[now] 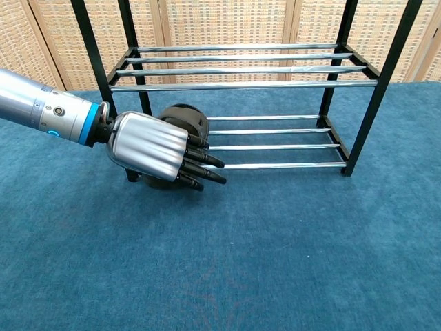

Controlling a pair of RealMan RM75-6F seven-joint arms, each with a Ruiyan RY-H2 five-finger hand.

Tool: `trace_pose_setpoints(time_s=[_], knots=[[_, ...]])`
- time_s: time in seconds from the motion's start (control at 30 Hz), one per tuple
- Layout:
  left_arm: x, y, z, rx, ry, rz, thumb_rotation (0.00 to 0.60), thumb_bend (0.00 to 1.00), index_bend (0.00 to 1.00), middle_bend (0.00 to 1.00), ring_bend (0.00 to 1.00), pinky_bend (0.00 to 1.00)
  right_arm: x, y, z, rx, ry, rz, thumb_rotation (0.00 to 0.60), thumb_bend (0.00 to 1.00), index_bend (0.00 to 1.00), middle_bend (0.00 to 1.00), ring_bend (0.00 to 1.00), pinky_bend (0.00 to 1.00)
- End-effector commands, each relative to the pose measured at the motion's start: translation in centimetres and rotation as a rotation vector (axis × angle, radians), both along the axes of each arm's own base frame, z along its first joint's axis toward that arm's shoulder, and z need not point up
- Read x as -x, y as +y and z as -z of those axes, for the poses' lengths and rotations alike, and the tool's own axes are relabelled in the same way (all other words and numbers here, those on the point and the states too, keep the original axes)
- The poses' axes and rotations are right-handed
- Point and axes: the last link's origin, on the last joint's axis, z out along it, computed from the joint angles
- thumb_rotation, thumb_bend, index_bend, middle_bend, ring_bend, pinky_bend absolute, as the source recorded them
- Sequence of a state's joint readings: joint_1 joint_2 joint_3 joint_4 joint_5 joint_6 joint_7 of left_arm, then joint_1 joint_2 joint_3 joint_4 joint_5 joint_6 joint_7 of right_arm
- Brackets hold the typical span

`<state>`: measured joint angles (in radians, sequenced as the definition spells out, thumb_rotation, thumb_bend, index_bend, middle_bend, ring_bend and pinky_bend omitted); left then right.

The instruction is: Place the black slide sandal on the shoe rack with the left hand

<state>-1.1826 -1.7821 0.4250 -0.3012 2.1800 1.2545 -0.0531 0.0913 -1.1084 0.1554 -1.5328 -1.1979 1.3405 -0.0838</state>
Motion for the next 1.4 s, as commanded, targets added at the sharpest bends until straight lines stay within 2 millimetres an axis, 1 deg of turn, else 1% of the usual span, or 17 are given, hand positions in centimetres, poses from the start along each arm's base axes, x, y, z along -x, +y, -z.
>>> trace_pose_setpoints(time_s=[0.03,0.13,0.3,0.4,0.53,0.6,0.7,0.8,0.87,0.93,0.97,1.03,1.1,1.17,1.3,1.37,1.4], knots=[[0.1,-0.2,-0.4,0.005,-0.007,-0.001,0.600,0.13,0.14,0.00,0.00,0.16,-0.1,0.1,-0.1,0.002,-0.002,-0.003,0.600,0.00,0.00,0.00,0.00,0.00],[0.4,-0.7,-0.8,0.025,-0.008,0.012,0.600,0.13,0.10,0.00,0.00,0.13,-0.2,0.2,-0.1,0.001,-0.004,-0.009,0.600,0.00,0.00,0.00,0.00,0.00],[1.1,-1.4,-1.7,0.044,-0.016,0.019,0.600,0.13,0.08,0.00,0.00,0.09,-0.5,0.4,-0.1,0.000,-0.006,-0.022,0.600,0.00,0.00,0.00,0.00,0.00],[1.4,-2.6,-2.6,0.086,-0.051,0.028,0.600,0.12,0.06,0.00,0.00,0.06,-0.8,0.6,-0.1,-0.001,-0.008,-0.034,0.600,0.00,0.00,0.00,0.00,0.00],[2.1,-4.6,-4.4,0.144,-0.110,0.029,0.600,0.13,0.04,0.00,0.00,0.05,-1.1,0.8,-0.1,-0.002,-0.007,-0.048,0.600,0.00,0.00,0.00,0.00,0.00],[2.8,-5.8,-5.7,0.161,-0.130,0.024,0.600,0.13,0.04,0.00,0.00,0.05,-1.3,1.0,-0.1,-0.004,-0.009,-0.056,0.600,0.00,0.00,0.00,0.00,0.00],[4.2,-7.8,-7.9,0.176,-0.180,-0.010,0.600,0.13,0.04,0.00,0.00,0.05,-1.6,1.3,-0.1,-0.008,-0.011,-0.069,0.600,0.00,0.00,0.00,0.00,0.00],[6.3,-10.4,-10.1,0.182,-0.243,-0.080,0.600,0.13,0.04,0.00,0.00,0.05,-1.9,1.6,-0.1,-0.010,-0.015,-0.081,0.600,0.00,0.00,0.00,0.00,0.00],[8.0,-12.4,-11.4,0.177,-0.304,-0.144,0.600,0.12,0.04,0.00,0.00,0.05,-2.2,1.8,-0.2,-0.009,-0.019,-0.093,0.600,0.00,0.00,0.00,0.00,0.00],[9.2,-14.0,-12.4,0.164,-0.373,-0.222,0.600,0.12,0.04,0.00,0.00,0.05,-2.5,2.0,-0.2,-0.007,-0.023,-0.104,0.600,0.00,0.00,0.00,0.00,0.00],[10.1,-15.2,-13.0,0.157,-0.430,-0.285,0.600,0.13,0.04,0.00,0.00,0.05,-2.6,2.1,-0.3,-0.006,-0.026,-0.112,0.600,0.00,0.00,0.00,0.00,0.00],[11.3,-16.7,-13.9,0.114,-0.520,-0.361,0.600,0.13,0.04,0.00,0.00,0.05,-2.9,2.3,-0.3,-0.006,-0.029,-0.121,0.600,0.00,0.00,0.00,0.00,0.00],[12.7,-18.4,-14.9,0.024,-0.629,-0.487,0.600,0.13,0.04,0.00,0.00,0.05,-3.1,2.4,-0.3,-0.010,-0.033,-0.129,0.600,0.00,0.00,0.00,0.00,0.00],[14.1,-20.0,-15.8,-0.109,-0.730,-0.653,0.600,0.12,0.04,0.00,0.00,0.05,-3.2,2.5,-0.2,-0.014,-0.034,-0.136,0.600,0.00,0.00,0.00,0.00,0.00],[15.3,-22.0,-16.7,-0.294,-0.798,-0.849,0.600,0.12,0.09,0.00,0.00,0.02,-3.5,2.7,-0.2,-0.017,-0.039,-0.147,0.600,0.00,0.00,0.00,0.00,0.00],[15.8,-23.7,-17.2,-0.421,-0.836,-1.022,0.600,0.12,0.09,0.00,0.00,0.00,-3.7,2.8,-0.3,-0.016,-0.041,-0.156,0.600,0.00,0.00,0.00,0.00,0.00],[15.8,-24.1,-17.2,-0.463,-0.846,-1.076,0.600,0.12,0.06,0.00,0.00,0.00,-3.7,2.8,-0.3,-0.016,-0.043,-0.158,0.600,0.00,0.00,0.00,0.00,0.00]])
